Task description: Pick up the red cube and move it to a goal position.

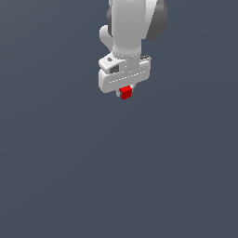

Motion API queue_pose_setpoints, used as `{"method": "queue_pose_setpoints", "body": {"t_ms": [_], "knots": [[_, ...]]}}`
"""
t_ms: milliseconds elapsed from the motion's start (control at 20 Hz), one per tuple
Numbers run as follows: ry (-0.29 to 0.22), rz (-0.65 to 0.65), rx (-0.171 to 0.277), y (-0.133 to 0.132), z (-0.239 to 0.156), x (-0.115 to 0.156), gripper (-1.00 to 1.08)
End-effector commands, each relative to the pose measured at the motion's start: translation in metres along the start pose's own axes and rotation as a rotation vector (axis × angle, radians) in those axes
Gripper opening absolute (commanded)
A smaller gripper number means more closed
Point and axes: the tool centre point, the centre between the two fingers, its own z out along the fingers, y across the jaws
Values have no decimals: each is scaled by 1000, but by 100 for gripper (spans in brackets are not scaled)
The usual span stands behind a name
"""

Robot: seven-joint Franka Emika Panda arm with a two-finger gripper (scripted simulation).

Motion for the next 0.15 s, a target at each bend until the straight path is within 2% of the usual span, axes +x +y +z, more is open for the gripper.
{"method": "queue_pose_setpoints", "body": {"t_ms": [0,100], "knots": [[0,0,0,0,-2,0,-100],[0,0,0,0,-1,1,-100]]}}
